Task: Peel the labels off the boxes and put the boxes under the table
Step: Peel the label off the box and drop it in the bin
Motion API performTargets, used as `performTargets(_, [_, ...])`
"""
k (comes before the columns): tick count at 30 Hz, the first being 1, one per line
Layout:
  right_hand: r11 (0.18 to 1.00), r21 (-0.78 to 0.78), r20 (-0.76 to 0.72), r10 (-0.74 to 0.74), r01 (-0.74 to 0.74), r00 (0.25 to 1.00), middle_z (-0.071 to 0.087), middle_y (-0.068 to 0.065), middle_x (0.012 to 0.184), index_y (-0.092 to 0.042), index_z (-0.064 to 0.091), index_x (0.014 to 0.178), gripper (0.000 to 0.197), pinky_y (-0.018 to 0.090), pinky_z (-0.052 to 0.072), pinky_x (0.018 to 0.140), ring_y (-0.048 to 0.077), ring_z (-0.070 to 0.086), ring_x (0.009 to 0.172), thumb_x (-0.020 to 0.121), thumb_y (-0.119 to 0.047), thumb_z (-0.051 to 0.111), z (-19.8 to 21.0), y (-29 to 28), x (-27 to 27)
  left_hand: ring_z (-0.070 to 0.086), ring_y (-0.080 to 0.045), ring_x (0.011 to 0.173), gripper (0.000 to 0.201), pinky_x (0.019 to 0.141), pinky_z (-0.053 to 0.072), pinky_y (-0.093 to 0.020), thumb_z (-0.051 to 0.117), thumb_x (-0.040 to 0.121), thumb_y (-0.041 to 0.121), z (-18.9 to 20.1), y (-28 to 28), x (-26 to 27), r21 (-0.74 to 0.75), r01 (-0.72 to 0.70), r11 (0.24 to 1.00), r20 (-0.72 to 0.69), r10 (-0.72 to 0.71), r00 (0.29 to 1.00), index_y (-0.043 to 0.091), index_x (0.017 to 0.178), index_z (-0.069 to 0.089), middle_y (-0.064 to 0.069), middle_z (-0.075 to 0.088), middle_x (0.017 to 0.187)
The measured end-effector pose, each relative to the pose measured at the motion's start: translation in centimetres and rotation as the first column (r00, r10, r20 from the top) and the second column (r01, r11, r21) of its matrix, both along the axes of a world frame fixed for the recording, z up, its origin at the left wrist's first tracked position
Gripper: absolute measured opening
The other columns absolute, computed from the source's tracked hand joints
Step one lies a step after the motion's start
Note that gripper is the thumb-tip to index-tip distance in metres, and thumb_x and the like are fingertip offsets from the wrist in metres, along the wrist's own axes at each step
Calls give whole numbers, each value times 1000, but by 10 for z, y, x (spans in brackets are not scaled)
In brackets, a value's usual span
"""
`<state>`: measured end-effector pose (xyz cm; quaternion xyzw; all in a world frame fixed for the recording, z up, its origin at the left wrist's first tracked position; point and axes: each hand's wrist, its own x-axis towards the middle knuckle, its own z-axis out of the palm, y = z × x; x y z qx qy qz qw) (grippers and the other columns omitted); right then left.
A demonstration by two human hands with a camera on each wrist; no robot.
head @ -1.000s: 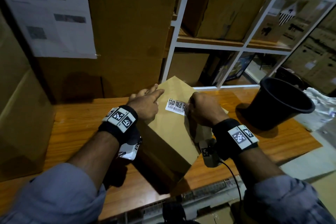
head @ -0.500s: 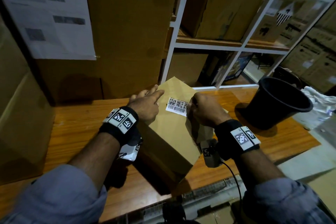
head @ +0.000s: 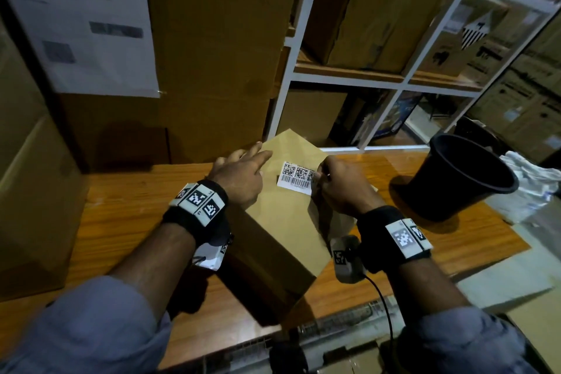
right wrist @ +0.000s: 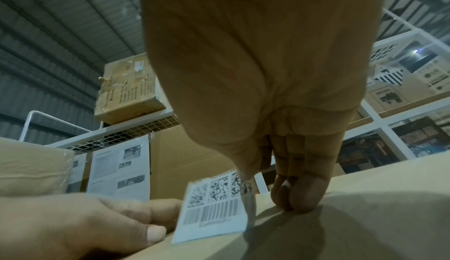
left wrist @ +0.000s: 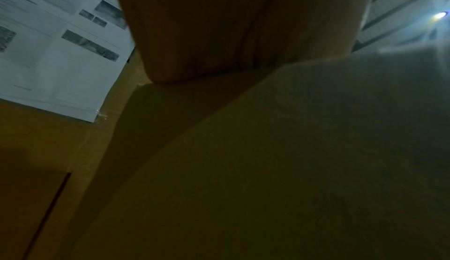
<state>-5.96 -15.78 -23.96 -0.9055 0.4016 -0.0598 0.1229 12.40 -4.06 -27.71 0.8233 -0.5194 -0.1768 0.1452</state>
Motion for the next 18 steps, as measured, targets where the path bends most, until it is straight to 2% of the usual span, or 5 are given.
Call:
performTargets(4, [1000,19,33,-7,6,999,64,6,102,-14,58,106,12,35,45,76,25,57,93,106,-25,55,0,0,-1,21,-21,153,60,120,21,-50,36,104,35,-16,0,-6,-123,-43,992,115,57,992,44,160,20,12,6,173])
performTargets(10, [987,146,130,-80,60,988,71,3,98,-17,64,97,11,43,55,87,25,67,98,102,-27,64,1,-5,-6,36,-20,143,56,111,31,-48,37,101,40,-24,-4,-9,-241,-99,966,140,135,981,44,156,31,13,20,170])
performTargets(13, [969,219,215,-166,118,962,74,3,89,-18,65,88,15,48,60,84,23,73,88,101,-26,67,6,-6,-10,41,-20,138,56,107,36,-47,37,100,42,-26,-7,-8,-261,-103,960,147,145,978,44,155,33,14,24,169])
performTargets(16, [928,334,323,-279,167,904,74,4,94,-17,66,91,12,48,65,76,21,76,85,102,-23,67,12,-3,-15,42,-21,137,56,106,37,-48,39,100,42,-26,-16,-9,-267,-115,957,149,159,976,44,155,34,12,25,169])
performTargets(18, [932,304,356,-304,198,884,73,0,96,-19,68,90,12,45,66,73,18,75,85,101,-25,68,12,-2,-23,42,-23,139,55,106,37,-49,40,100,42,-26,-24,-12,-265,-122,957,155,168,974,43,155,34,9,25,169])
